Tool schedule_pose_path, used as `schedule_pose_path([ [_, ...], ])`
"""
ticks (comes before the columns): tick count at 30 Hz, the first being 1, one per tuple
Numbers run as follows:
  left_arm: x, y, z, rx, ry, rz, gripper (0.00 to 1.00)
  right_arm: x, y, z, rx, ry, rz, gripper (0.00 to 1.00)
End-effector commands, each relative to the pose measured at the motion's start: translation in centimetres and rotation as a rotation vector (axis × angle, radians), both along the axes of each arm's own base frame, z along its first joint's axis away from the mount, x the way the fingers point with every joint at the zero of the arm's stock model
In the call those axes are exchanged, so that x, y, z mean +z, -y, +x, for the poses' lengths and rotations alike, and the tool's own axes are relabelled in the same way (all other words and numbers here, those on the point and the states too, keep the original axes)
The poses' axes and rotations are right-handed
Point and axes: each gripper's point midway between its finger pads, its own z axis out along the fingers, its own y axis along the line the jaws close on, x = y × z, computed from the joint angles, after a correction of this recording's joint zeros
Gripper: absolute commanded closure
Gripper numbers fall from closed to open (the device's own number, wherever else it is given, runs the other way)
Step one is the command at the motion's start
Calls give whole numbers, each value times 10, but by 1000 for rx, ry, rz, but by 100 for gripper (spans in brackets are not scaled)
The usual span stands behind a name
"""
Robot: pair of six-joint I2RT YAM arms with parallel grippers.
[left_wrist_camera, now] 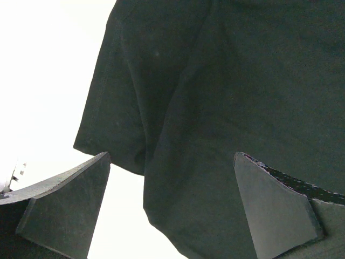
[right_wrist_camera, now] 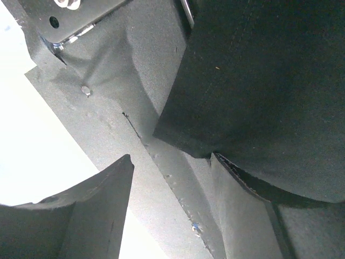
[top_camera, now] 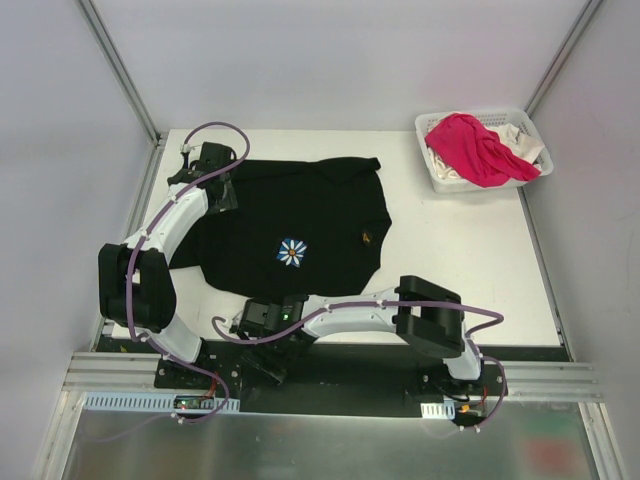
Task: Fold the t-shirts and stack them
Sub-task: Grap the side of the flattened tshirt closest away from the robot with both arms
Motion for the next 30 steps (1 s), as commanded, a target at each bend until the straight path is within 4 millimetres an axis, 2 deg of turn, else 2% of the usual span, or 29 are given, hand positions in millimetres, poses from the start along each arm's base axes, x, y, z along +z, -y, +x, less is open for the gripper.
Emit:
schedule_pose_path([
  [1, 21, -3, 5, 2, 68, 2, 3, 1, -10, 6, 22, 22, 6, 38],
  [13, 14, 4, 7, -33, 47, -25, 3, 16, -14, 29, -6, 30, 64, 38],
  [18, 15, 6, 8, -42, 54, -32, 4, 5, -12, 44, -37, 21, 52, 38],
  [29, 14, 5, 8, -43, 49, -21, 4, -7, -8, 51, -72, 5, 42, 38],
  [30, 14, 5, 8, -43, 49, -21, 4, -6, -8, 52, -78, 4, 48, 41],
])
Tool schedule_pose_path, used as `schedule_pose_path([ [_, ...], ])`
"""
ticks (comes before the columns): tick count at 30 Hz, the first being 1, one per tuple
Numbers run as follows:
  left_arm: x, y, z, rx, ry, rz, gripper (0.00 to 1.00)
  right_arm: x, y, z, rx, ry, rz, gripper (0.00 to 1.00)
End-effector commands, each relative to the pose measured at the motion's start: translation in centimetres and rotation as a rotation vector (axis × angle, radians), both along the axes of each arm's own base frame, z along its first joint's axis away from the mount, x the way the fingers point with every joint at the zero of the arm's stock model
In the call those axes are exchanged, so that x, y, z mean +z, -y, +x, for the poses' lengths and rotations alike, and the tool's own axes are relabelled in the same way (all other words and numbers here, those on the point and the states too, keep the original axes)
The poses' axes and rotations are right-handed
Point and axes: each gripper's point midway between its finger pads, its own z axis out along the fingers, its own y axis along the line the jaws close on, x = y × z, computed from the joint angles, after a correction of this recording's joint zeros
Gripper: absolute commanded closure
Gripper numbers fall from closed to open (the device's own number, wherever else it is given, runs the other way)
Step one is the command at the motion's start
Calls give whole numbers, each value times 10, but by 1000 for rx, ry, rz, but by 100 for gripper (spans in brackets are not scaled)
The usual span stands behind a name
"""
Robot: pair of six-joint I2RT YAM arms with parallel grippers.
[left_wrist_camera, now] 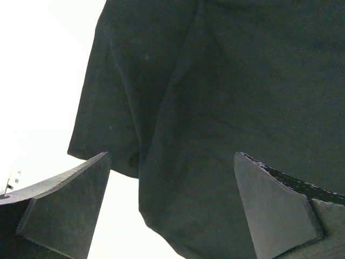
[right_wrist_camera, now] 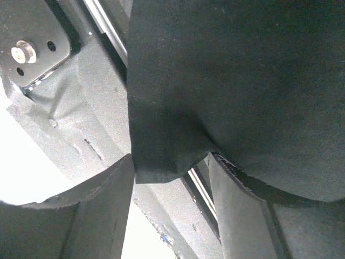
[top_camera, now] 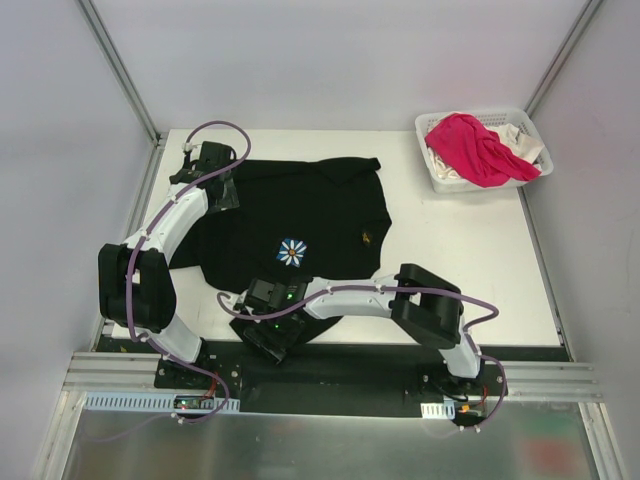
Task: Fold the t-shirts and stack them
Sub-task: Grap the side of the flattened tshirt closest away from the robot with both arms
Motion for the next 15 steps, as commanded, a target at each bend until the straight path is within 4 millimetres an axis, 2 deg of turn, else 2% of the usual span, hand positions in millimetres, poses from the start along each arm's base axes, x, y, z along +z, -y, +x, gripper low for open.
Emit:
schedule_pose_path([
  [1, 14, -1, 4, -6, 42, 1, 4, -4, 2, 6, -16, -6, 7, 43],
  [2, 14, -1, 4, -6, 40, 0, 4, -5, 3, 5, -16, -7, 5, 45],
  [4, 14, -1, 5, -5, 42, -2, 4, -5, 4, 8, -22, -7, 5, 56],
  [11, 11, -1, 4, -6, 33, 2, 4, 0, 3, 12, -40, 8, 10, 75],
  [12, 11, -1, 4, -5, 34, 3, 4, -1, 4, 13, -42, 10, 7, 87],
  [13, 12, -1, 4, -5, 36, 1, 4, -1, 4, 15, -46, 16, 5, 93],
  [15, 12, -2, 4, -4, 36, 4, 4, 0, 7, 19, -56, 21, 4, 99],
])
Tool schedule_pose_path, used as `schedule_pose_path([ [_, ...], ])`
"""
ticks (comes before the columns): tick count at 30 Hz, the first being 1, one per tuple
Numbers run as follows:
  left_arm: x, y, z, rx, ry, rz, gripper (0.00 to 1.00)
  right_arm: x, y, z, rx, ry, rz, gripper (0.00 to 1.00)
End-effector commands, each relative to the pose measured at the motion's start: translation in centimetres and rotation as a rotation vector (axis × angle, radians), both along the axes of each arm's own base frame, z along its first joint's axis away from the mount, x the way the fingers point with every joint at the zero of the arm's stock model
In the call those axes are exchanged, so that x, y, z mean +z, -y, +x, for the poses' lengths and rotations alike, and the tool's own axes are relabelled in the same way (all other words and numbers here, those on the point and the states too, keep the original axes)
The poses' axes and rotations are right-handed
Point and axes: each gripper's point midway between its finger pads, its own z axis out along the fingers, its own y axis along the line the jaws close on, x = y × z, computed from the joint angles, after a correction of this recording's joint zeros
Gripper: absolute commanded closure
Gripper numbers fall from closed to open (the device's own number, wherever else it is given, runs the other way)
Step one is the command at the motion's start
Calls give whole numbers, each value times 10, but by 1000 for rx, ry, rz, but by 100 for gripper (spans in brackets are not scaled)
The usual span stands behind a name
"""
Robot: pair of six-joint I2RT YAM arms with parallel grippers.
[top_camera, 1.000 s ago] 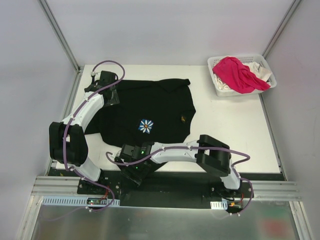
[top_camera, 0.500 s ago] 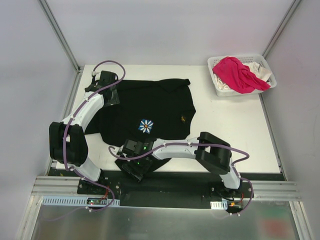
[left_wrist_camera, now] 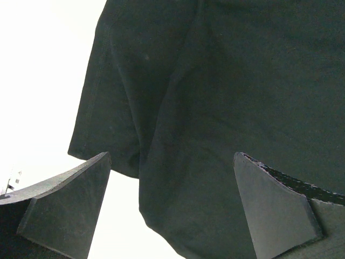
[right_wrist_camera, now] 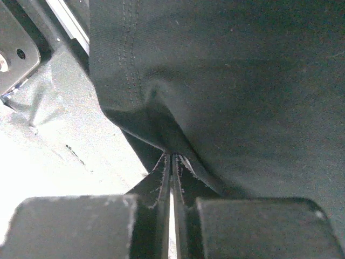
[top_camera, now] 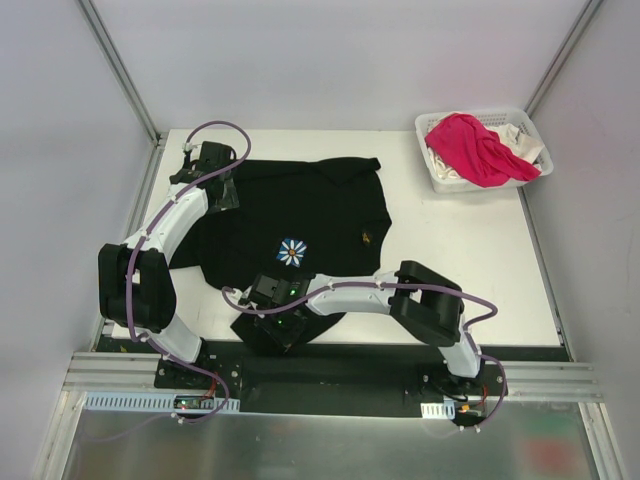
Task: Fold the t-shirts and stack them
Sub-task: Grap the side of the flattened tshirt closest away from the robot with both arms
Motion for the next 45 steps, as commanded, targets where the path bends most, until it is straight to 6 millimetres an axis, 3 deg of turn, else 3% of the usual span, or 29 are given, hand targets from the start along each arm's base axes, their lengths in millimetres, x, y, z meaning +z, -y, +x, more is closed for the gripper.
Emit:
schedule_pose_path([
  [1, 12, -1, 4, -3, 36, 2, 4, 9, 2, 9, -20, 25, 15, 99],
  [5, 9, -2, 3, -1, 29, 4, 4, 14, 9, 22, -49, 47, 15, 99],
  [9, 5, -2, 3, 2, 20, 6, 4, 25, 22, 49, -109, 80, 17, 99],
  [20, 0, 0, 4, -4, 8, 1, 4, 71, 37, 110, -241, 165, 56, 99],
  [32, -7, -11, 1, 26, -15, 59, 4, 85, 71, 165, -396, 247, 46, 99],
  [39, -7, -14, -11, 66, 1, 50, 6, 98, 97, 196, -498, 280, 76, 99],
  [41, -4, -4, -15, 63, 26, -21, 7, 101, 104, 207, -532, 278, 100, 99],
  [45, -12, -6, -33, 148, 48, -63, 6, 105, 111, 220, -566, 291, 109, 99],
])
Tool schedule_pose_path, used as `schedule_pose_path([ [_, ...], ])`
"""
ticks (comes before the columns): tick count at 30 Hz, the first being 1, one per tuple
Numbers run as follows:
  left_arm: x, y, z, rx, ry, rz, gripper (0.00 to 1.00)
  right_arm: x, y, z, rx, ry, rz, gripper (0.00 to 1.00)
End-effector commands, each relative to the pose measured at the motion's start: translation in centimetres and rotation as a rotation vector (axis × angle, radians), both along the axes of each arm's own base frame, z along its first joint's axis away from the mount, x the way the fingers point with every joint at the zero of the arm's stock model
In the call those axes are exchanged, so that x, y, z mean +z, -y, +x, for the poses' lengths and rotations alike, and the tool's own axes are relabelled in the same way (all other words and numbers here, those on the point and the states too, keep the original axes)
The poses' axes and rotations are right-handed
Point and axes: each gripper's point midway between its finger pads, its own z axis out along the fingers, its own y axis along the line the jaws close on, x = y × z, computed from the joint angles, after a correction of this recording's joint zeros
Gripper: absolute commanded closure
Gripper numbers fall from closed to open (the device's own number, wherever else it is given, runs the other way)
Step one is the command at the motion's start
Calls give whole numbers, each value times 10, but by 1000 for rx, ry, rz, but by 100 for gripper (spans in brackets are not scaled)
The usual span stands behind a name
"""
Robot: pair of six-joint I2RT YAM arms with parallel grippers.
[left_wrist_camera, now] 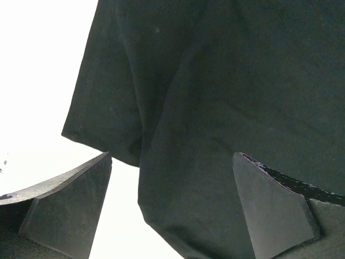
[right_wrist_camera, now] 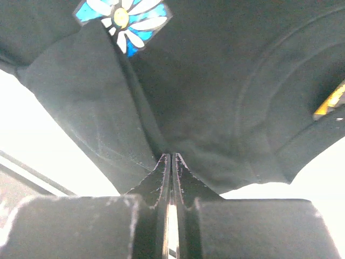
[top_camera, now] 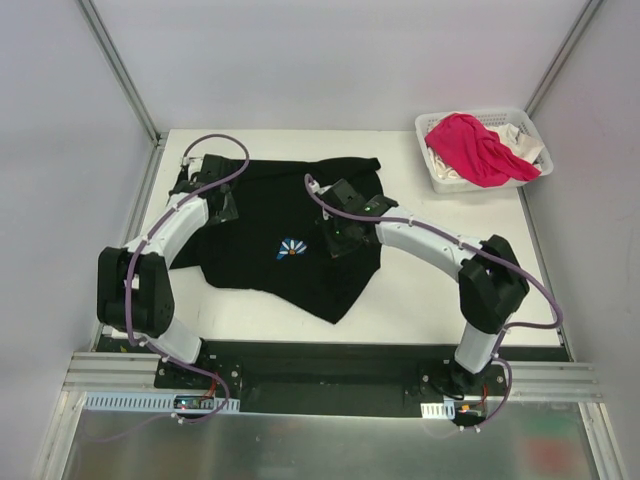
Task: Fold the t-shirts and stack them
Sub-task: Grap the side of the flattened tshirt closest away from the robot with both arms
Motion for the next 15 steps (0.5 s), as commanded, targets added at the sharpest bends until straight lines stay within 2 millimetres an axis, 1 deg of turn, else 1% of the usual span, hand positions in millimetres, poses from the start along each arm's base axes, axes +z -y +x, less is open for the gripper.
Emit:
schedule_pose_path([
  [1, 11, -2, -19, 106, 81, -61, 6, 19, 8, 15, -35, 57, 39, 99],
  [2, 14, 2, -23, 110, 100, -93, 6, 22, 12, 22, -52, 68, 55, 99],
  [3, 8, 5, -29, 131, 99, -122, 6, 19, 16, 24, -59, 57, 60, 99],
  [4, 6, 8, -32, 142, 105, -148, 6, 19, 19, 27, -72, 53, 75, 99],
  [5, 8, 11, -34, 149, 121, -178, 6, 21, 23, 36, -100, 56, 98, 99],
  [7, 4, 17, -37, 174, 129, -223, 6, 22, 27, 36, -103, 48, 113, 99],
  [10, 10, 25, -35, 198, 172, -292, 6, 24, 35, 40, -120, 75, 104, 99],
  [12, 20, 26, -31, 225, 219, -319, 6, 25, 41, 45, -141, 73, 115, 99],
  [13, 23, 23, -31, 241, 234, -309, 6, 25, 44, 44, -144, 67, 124, 99],
  [14, 27, 20, -30, 254, 249, -303, 6, 26, 48, 48, -161, 65, 136, 99],
  [15, 31, 17, -27, 272, 268, -298, 6, 27, 48, 47, -161, 57, 151, 99],
])
